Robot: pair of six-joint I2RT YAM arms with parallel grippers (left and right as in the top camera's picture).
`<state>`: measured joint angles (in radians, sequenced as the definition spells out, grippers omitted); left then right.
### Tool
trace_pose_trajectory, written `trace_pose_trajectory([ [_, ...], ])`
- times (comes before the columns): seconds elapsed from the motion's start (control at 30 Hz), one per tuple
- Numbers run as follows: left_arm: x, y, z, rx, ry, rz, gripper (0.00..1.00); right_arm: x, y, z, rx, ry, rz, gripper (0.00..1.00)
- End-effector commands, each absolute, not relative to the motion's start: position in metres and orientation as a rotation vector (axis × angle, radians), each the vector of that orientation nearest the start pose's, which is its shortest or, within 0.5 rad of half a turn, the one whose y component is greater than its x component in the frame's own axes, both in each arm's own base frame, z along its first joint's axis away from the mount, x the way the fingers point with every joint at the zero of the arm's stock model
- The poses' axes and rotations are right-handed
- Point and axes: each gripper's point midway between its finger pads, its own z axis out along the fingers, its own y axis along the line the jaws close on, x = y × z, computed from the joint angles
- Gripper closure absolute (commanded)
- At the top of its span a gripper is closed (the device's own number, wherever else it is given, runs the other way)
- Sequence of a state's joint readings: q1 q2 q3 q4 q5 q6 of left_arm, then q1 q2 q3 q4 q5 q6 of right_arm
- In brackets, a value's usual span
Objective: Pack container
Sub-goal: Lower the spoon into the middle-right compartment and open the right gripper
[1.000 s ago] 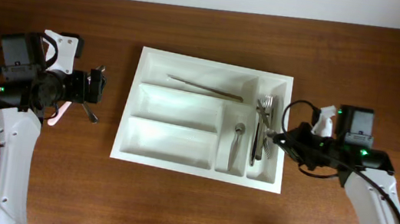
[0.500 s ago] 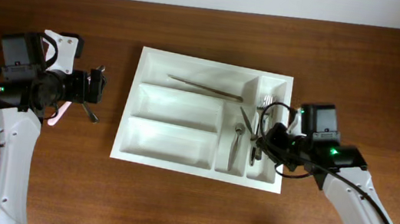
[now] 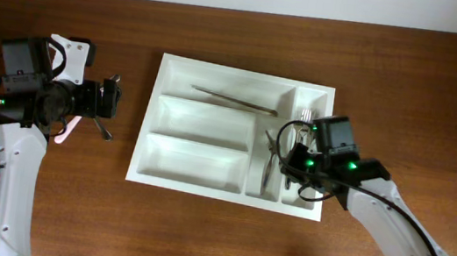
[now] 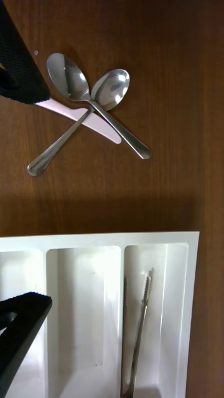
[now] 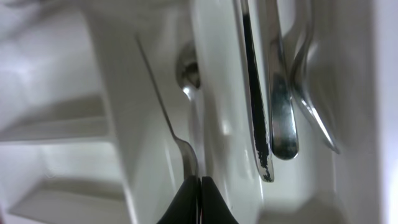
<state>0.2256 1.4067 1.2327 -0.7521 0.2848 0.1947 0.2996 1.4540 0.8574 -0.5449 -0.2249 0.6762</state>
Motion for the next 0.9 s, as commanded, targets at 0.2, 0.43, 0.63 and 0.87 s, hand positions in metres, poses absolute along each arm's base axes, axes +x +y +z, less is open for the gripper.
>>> trace_pose_trajectory([
  [0.2,0.377,0.035,0.206,0.105,2.432,-0.177,0.01,0.300,0.142,0.061,0.309,2.794,0.535,0.76],
  [0.43,0.377,0.035,0.206,0.105,2.432,-0.177,0.01,0.303,0.142,0.077,0.201,2.739,0.530,0.58],
  [0.63,0.377,0.035,0.206,0.105,2.432,-0.177,0.01,0.332,0.118,0.125,0.116,2.553,0.374,0.42],
  [0.87,0.377,0.035,0.206,0.105,2.432,-0.177,0.01,0.366,0.016,0.160,0.249,2.399,0.015,0.32],
])
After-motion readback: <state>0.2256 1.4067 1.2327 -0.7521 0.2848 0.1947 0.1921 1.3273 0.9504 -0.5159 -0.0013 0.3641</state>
